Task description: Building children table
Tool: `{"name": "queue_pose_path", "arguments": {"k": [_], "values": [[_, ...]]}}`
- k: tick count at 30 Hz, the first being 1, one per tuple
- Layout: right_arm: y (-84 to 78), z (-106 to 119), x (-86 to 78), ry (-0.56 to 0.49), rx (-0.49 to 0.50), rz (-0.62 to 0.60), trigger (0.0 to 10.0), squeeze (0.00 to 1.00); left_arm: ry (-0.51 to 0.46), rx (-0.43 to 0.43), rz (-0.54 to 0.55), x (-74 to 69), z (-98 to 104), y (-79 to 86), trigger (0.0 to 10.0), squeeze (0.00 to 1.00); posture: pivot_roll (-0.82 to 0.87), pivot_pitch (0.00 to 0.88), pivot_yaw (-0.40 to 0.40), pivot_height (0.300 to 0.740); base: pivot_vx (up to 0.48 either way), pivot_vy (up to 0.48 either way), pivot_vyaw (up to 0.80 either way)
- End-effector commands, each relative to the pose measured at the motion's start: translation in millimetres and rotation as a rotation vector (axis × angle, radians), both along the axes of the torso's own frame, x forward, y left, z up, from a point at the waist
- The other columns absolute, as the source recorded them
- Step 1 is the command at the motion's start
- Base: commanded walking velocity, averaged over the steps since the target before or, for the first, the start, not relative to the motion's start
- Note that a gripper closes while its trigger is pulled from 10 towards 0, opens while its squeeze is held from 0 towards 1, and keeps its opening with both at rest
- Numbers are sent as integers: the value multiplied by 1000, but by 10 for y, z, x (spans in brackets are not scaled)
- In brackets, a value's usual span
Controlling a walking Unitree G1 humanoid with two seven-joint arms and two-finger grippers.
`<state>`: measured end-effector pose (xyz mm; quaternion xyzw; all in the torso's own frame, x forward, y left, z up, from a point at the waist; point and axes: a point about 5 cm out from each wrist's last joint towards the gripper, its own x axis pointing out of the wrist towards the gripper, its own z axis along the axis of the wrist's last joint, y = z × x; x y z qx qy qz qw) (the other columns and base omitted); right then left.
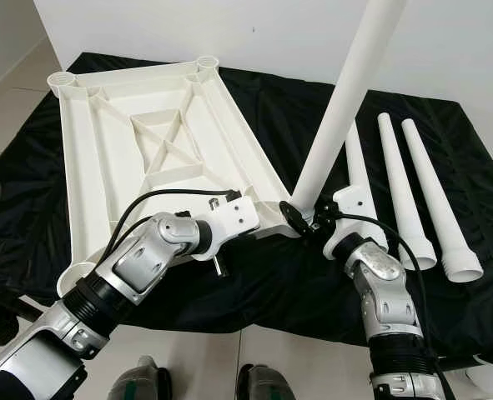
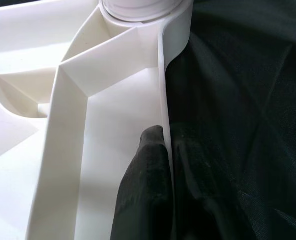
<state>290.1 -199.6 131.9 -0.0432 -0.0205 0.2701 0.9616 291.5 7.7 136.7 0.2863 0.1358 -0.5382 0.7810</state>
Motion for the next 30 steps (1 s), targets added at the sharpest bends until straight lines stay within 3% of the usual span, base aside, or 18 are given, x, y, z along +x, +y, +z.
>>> {"name": "queue_pose_path", "arguments": {"k": [1,11,14,17,20,30], "values": [[23,-9,9,2,16,-9,10000,0,-8,49,26,9,-86,30,10000,0,-52,42,-40,740,0,0,0],[198,-9,-7,-15,104,-105,10000,0,-9,48,24,4,-87,32,10000,0,-51,41,-43,740,0,0,0],[360,31,-11,-35,190,-176,10000,0,-7,48,22,-3,-88,33,10000,0,-49,42,-42,740,0,0,0],[399,44,-10,-42,205,-197,10000,0,-6,48,22,-4,-87,35,10000,0,-48,45,-41,740,0,0,0],[539,57,-4,-41,253,-277,10000,0,-5,49,22,-9,-89,39,10000,0,-47,47,-40,740,0,0,0],[794,59,-7,-6,292,-427,10000,0,-4,46,23,-16,-88,41,10000,0,-42,52,-46,740,0,0,0]]}}
